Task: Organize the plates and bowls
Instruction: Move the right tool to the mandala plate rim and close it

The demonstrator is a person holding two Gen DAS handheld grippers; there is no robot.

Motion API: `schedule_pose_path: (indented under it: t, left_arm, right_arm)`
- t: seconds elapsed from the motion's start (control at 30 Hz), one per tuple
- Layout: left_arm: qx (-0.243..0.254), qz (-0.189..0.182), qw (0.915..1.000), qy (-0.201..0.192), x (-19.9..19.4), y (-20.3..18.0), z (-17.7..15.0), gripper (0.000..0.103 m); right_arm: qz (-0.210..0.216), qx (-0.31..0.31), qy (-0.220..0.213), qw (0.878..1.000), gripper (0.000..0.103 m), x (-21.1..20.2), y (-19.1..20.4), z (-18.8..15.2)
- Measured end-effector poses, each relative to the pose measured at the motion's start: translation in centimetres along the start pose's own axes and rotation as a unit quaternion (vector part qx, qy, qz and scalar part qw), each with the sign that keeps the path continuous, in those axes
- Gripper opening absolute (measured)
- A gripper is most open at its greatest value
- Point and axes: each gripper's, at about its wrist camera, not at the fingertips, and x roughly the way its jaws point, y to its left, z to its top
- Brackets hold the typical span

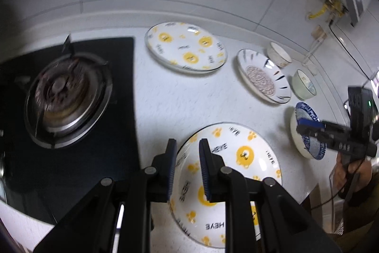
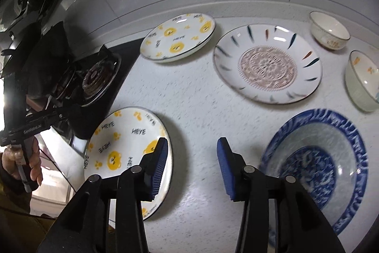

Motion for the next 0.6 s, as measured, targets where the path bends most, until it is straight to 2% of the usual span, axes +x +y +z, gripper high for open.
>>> schedule_pose_path:
  t: [0.23, 0.27, 0.3, 0.33, 0.4, 0.47, 0.6]
  left_arm:
    - [0.038, -0.005, 0.9992, 0.014, 1.8, -3.6, 3.4, 0.02]
    - [0.039, -0.004, 0.9991, 0.016, 2.2, -4.0, 3.8, 0.028]
    - [0.041, 0.001, 0.999, 0.018, 2.8, -4.6, 4.5, 0.044]
    - [0.042, 0.002, 0.9989, 0.019, 3.0, -4.8, 4.7, 0.052]
    - [0.04, 0.003, 0.9989, 0.024, 4.0, -5.7, 5.7, 0.078]
    - [0.043, 0.002, 0.9986, 0.032, 5.2, -6.8, 6.7, 0.086]
    - [0.047, -0.012, 0.9979, 0.044, 7.2, -8.9, 8.0, 0.088]
  right_arm:
    - [-0.042, 0.01, -0.018, 0.999, 0.054, -1.3, -4.5, 3.4]
    - [-0.044, 0.011, -0.018, 0.999, 0.054, -1.4, -5.3, 3.9]
    - [-0.045, 0.013, -0.017, 0.999, 0.057, -1.4, -5.9, 4.4]
    - [-0.048, 0.016, -0.017, 0.999, 0.06, -1.4, -6.6, 4.9]
    - [-0.046, 0.019, -0.013, 0.999, 0.063, -1.3, -7.8, 5.7]
    - [-0.049, 0.022, -0.008, 0.999, 0.066, -1.0, -9.0, 6.5]
    - [-0.045, 0.028, 0.001, 0.999, 0.07, -0.2, -11.5, 8.1]
